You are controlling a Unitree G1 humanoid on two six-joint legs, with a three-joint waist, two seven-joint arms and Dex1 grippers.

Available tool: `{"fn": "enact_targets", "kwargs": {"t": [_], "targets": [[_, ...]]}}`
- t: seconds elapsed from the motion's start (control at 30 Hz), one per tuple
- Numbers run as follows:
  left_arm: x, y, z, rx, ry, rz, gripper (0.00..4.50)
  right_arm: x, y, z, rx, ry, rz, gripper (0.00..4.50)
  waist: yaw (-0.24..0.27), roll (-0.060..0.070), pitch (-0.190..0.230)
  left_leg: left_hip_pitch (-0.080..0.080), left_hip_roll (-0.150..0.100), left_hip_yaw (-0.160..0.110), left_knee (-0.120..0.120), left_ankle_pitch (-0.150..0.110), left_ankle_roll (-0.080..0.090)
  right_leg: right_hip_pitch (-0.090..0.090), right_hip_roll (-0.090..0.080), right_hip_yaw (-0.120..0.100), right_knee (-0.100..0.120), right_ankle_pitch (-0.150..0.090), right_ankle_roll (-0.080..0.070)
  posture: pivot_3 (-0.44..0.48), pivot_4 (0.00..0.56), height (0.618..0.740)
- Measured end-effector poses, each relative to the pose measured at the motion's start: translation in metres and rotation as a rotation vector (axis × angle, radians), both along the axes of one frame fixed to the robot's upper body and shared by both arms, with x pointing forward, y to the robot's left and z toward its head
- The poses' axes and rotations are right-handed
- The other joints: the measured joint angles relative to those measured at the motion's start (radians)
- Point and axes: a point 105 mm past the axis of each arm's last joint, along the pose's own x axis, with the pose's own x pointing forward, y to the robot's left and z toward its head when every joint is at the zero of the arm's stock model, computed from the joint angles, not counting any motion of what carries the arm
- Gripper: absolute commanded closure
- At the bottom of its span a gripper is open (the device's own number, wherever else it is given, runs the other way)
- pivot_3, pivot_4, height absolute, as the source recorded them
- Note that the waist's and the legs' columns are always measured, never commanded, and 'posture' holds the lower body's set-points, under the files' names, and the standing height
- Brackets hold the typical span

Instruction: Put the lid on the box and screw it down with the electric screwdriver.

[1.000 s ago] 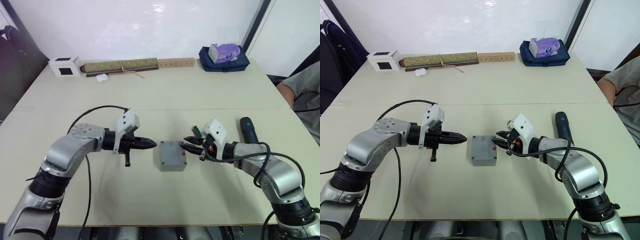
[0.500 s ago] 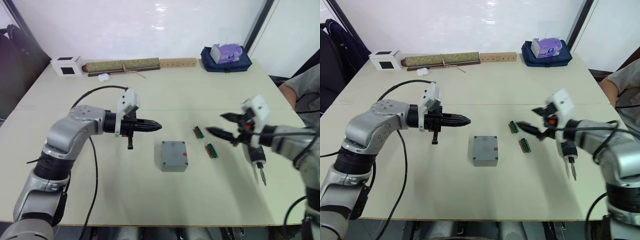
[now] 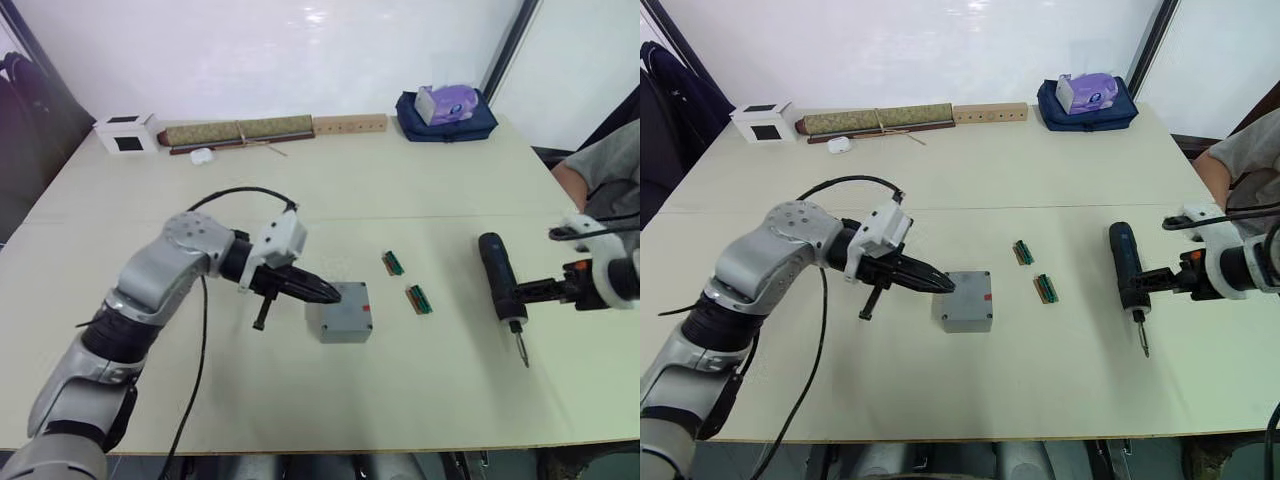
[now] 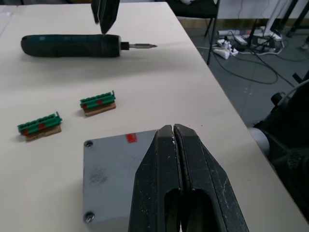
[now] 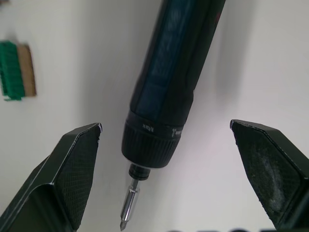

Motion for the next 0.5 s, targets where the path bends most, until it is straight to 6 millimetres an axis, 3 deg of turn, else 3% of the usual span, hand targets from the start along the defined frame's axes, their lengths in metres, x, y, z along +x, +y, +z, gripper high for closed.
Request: {"fn": "enact_targets", "kwargs": {"t": [0.13,0.43,0.5], "targets": [[-0.004,0.0,-0.003,0.003,0.001,-0.005,4.5,0.007,0.003,0.002,0.033,0.008,0.025,0.03,0.001,0.0,0.0,0.0,0.0,0.0,0.0,0.0,0.0,0.0,0.0,0.0,0.0,0.0,0.0,0.0,0.15,0.74],[-0.01,0.001,-0.005,0.019,-0.023,0.009,4.5,0.026,0.01,-0.025,0.002,0.08,0.124,0.03,0.002,0.0,0.0,-0.001,0.0,-0.001,0.0,0.0,0.0,0.0,0.0,-0.001,0.0,0.0,0.0,0.0,0.15,0.74],[-0.008,0.006,-0.012,0.039,-0.015,0.043,4.5,0.029,0.009,-0.026,-0.026,0.092,0.16,0.51,0.002,0.0,0.0,0.0,0.0,-0.001,0.0,0.0,0.0,0.0,0.0,-0.001,0.0,0.0,0.0,0.0,0.15,0.74]]}}
